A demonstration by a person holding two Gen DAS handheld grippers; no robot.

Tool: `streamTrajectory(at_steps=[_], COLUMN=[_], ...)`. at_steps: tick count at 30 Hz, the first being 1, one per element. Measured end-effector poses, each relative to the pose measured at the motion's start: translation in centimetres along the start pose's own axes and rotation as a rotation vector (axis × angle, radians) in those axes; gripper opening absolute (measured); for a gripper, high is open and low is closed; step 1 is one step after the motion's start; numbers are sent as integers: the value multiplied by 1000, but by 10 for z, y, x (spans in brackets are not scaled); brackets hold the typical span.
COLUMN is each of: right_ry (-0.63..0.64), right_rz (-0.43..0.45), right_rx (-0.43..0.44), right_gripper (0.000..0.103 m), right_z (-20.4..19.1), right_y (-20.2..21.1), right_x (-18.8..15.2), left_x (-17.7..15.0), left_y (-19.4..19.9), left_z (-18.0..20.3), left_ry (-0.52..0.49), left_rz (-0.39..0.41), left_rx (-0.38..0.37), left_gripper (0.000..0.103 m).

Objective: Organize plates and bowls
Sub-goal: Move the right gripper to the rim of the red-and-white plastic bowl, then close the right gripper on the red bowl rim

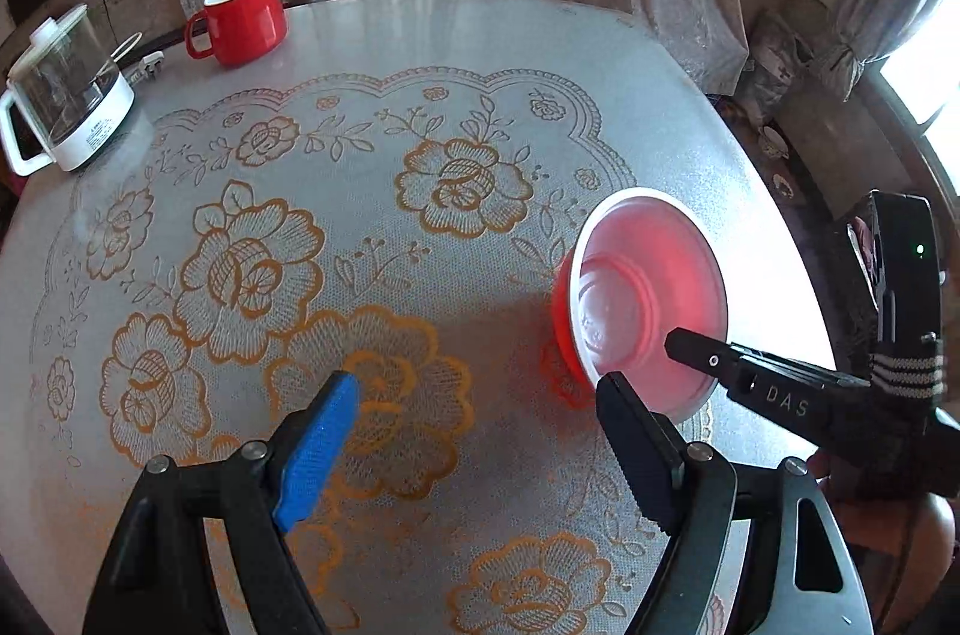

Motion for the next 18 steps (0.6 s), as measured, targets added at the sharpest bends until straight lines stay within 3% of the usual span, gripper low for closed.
streamTrajectory(at_steps=[6, 9, 11, 18], right_ry=[33, 30, 18, 16], right_rz=[-16, -28, -30, -21], right_rx=[-8, -10, -2, 28], right_gripper=[12, 12, 12, 12], right_z=[-1, 2, 0, 0], right_y=[-1, -3, -6, -3], right_x=[-2, -3, -1, -2], left_x=[17, 22, 23, 22], left_y=[-26, -44, -56, -70], left_z=[16, 22, 23, 30], left_ry=[-17, -52, -54, -112], left_rz=[7, -12, -41, -49], left_rx=[-22, -10, -9, -8], left_gripper=[77, 59, 43, 29])
Point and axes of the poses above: each gripper's, at about its wrist camera, not at the fingertips, and y roughly against the way its jaws point, z to its right, x to its top, the point moved 5 cm from there along -y, roughly the way its jaws point, and after that the axes turned 10 degrees about z, right-handed, at the moved point
